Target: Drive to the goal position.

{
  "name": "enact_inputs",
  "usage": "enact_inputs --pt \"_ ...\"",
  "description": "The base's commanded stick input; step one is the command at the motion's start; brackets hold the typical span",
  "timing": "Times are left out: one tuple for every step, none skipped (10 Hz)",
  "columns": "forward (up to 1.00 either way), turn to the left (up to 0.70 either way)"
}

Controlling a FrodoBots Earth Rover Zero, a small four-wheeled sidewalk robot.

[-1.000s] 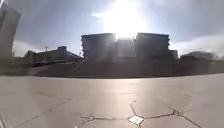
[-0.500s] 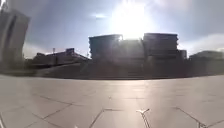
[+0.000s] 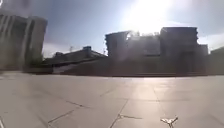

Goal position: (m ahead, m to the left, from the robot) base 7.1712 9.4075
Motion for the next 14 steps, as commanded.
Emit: enact_inputs --pt "0.85 0.34" --pt "0.85 0.34" --pt "0.85 0.34" --pt "0.85 0.0" --pt "0.85 0.0" --pt "0.85 0.0" --pt "0.85 0.0" --pt "0.85 0.0" --pt "0.85 0.0" --pt "0.85 0.0" --pt "0.85 0.0" --pt "0.85 0.0" --pt "0.85 0.0" --pt "0.85 0.0"
